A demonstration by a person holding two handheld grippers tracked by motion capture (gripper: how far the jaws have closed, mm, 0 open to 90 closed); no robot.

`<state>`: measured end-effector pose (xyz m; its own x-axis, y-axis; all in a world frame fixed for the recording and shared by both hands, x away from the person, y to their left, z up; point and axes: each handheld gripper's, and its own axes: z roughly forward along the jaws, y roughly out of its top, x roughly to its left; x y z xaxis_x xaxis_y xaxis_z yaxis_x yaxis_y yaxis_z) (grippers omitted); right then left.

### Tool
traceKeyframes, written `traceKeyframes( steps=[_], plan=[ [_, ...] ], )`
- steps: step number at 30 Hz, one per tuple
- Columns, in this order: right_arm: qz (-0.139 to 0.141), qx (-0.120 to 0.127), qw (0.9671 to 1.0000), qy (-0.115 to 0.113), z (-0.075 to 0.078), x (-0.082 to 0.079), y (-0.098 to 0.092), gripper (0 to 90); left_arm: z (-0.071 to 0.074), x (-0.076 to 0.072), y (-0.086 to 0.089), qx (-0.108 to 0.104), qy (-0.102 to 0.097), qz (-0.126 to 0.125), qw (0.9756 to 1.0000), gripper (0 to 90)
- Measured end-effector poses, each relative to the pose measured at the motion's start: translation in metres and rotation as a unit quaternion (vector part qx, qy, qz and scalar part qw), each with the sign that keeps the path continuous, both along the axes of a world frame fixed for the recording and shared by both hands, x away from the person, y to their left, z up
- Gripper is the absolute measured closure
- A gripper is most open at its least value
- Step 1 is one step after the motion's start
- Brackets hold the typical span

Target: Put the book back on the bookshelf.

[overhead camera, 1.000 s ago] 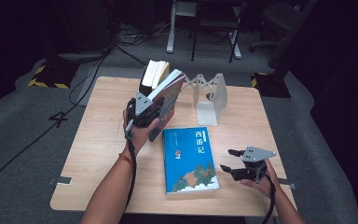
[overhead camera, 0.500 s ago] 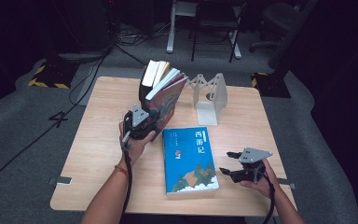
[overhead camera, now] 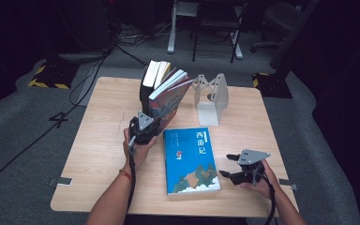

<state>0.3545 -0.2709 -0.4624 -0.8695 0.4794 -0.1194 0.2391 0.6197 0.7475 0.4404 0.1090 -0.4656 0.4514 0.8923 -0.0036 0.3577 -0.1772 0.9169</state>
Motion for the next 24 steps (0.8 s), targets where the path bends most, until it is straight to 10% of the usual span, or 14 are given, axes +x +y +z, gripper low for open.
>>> traceKeyframes(
  steps=[24],
  plan=[
    [-0.001,-0.004,1.0000,-0.003,0.000,0.001,-0.004,31.8,0.006,0.037,-0.044,0.001,0.025,0.082,0.9963,73.8]
  ],
)
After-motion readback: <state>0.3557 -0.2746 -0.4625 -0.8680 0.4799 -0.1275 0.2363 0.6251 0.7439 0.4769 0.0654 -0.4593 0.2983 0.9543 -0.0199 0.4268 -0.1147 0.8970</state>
